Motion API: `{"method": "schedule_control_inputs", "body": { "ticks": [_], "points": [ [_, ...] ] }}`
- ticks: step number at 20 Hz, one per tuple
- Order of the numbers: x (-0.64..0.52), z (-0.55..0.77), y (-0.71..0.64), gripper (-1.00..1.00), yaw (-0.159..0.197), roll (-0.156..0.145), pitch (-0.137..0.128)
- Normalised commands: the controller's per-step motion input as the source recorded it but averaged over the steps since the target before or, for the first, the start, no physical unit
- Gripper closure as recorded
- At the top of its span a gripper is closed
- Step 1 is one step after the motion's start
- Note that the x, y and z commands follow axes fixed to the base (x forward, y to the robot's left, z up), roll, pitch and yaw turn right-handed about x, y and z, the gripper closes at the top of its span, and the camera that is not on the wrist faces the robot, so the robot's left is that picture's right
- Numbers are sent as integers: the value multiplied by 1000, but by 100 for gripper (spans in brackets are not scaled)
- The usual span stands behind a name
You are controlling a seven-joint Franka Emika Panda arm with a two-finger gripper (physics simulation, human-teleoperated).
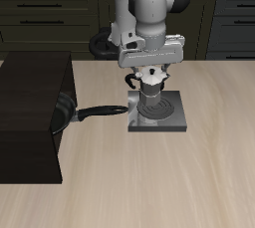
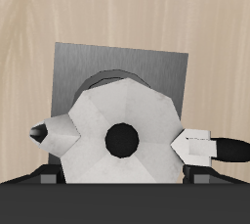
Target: Place the moka pot on the stove
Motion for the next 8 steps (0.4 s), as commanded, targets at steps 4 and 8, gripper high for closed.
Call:
{"method": "schedule_control_inputs", "body": {
  "ticks": [4,8],
  "points": [
    [-13,-31,34,-100,1,6,8],
    [-63,50,22,-100,5,10,-8]
  ]
}}
